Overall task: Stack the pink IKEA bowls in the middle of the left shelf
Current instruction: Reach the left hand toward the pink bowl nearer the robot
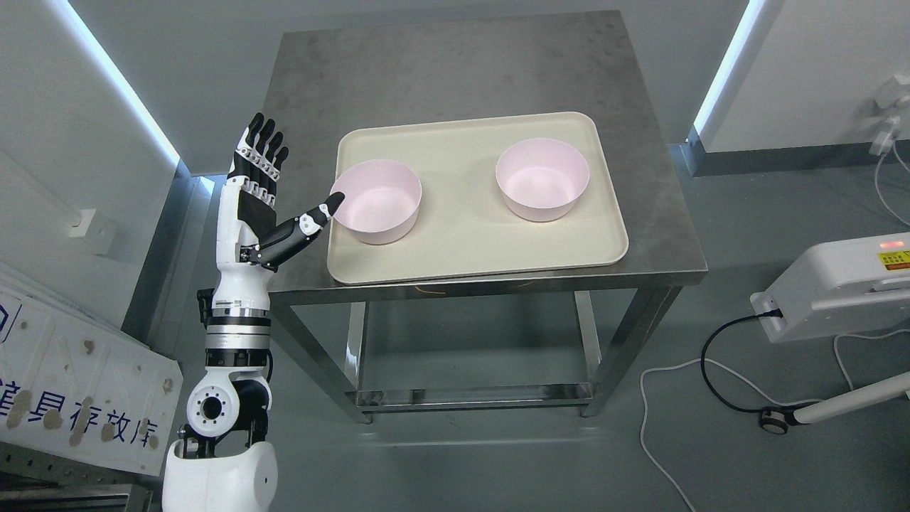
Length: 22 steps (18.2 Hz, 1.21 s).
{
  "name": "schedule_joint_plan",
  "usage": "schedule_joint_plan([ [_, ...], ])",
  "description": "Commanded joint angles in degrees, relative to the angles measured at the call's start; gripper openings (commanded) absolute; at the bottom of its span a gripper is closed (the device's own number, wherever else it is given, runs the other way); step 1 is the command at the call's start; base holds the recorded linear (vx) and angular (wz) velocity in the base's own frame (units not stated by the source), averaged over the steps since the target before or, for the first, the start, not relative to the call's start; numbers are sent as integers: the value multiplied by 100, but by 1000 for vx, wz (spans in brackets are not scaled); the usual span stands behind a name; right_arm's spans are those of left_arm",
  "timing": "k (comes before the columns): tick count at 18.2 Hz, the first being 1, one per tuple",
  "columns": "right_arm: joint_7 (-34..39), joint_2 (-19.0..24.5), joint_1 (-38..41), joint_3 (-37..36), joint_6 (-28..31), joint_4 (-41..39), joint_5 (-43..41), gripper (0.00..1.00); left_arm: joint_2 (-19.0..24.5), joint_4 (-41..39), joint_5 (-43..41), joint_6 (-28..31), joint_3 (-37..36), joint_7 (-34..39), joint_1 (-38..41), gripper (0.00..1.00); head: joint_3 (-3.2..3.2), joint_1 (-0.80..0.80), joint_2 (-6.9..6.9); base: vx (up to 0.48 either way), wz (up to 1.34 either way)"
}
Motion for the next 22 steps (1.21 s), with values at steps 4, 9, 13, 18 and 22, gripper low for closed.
schedule_joint_plan([
  [4, -2, -100, 0, -26, 4, -100, -9, 100, 291, 226, -20, 54, 53, -177, -297, 100, 0, 0, 0, 47, -20],
  [9, -2, -100, 0, -26, 4, -100, -9, 100, 1342, 1454, -607, 160, -535, -2043, -1632, 98, 0, 0, 0, 37, 0],
  [13, -2, -100, 0, -26, 4, -100, -9, 100, 2382, 2491, -1549, 239, -782, -3525, -2661, 93, 0, 0, 0, 33, -37],
  [18, -2, -100, 0, -26, 4, -100, -9, 100, 2963, 3109, -1602, 986, -879, -3921, -2944, 91, 0, 0, 0, 11, -5],
  [22, -2, -100, 0, -26, 4, -100, -9, 100, 2893, 3091, -1576, 1012, -888, -4430, -2926, 88, 0, 0, 0, -4, 9],
])
